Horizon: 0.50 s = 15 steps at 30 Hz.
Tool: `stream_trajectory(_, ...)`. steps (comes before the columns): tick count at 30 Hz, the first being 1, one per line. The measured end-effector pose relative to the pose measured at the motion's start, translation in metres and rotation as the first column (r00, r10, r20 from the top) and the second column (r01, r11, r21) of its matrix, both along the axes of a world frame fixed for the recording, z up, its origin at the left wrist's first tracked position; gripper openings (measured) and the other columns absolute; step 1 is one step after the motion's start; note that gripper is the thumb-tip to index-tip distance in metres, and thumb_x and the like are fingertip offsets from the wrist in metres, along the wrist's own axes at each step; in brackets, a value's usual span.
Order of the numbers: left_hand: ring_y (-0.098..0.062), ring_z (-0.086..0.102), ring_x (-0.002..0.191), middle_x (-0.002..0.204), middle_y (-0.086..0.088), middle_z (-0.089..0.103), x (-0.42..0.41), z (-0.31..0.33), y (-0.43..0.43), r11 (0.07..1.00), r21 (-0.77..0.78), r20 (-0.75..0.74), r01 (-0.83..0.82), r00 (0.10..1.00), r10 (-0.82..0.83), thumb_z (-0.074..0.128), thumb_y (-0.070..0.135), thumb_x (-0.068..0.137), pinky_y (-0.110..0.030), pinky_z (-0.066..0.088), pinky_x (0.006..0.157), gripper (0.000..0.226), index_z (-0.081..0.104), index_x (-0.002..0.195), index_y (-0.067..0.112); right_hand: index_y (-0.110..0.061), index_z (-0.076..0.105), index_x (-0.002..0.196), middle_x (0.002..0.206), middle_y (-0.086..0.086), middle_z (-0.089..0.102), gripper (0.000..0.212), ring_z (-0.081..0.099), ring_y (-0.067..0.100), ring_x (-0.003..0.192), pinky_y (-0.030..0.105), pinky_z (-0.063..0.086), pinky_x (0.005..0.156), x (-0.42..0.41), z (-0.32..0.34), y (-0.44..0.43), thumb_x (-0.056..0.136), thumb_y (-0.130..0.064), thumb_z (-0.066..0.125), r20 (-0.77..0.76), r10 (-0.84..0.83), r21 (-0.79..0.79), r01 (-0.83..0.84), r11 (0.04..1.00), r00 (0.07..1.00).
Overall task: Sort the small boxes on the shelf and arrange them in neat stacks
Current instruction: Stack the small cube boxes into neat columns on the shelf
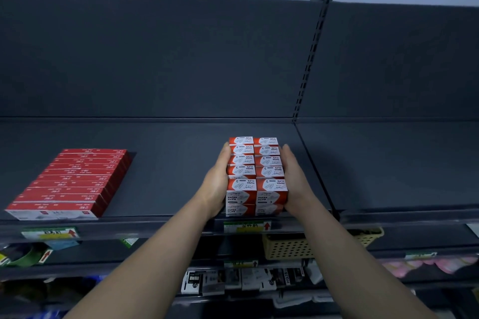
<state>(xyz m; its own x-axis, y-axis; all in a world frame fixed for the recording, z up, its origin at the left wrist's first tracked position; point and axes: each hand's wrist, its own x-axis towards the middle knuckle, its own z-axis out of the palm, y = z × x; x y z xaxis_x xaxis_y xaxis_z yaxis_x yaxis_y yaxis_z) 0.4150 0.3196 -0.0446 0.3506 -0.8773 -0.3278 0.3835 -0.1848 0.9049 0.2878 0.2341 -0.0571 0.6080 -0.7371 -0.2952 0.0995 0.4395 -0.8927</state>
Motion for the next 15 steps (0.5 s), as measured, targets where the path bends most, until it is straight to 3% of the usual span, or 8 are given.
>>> stream_trajectory(9,-0.022,0.071,0.094,0.098,-0.003,0.075,0.0011,0.0011,-0.0035,1.0,-0.011,0.021,0.019,1.0,-0.019,0.036,0.059,0.094,-0.045,0.049,0.097,0.044,0.067,0.099,0.028,-0.02,0.063,0.121,0.119,0.009,0.067,0.062,0.063,0.029,0.111,0.05,0.041,0.104,0.0051,-0.0012,-0.006,0.094,-0.063,0.028,-0.002,-0.04,0.012,0.04,0.999,0.999)
stream_trajectory(15,-0.026,0.068,0.101,0.108,-0.006,0.072,0.004,0.0017,-0.001,0.999,-0.01,0.045,0.035,0.998,-0.034,0.034,0.062,0.093,-0.048,0.046,0.1,0.049,0.064,0.108,0.027,-0.021,0.064,0.116,0.115,0.008,0.069,0.059,0.067,0.024,0.104,0.04,0.05,0.088,0.0009,0.0024,-0.0017,0.097,-0.058,0.023,0.016,-0.019,-0.037,0.02,0.999,1.0)
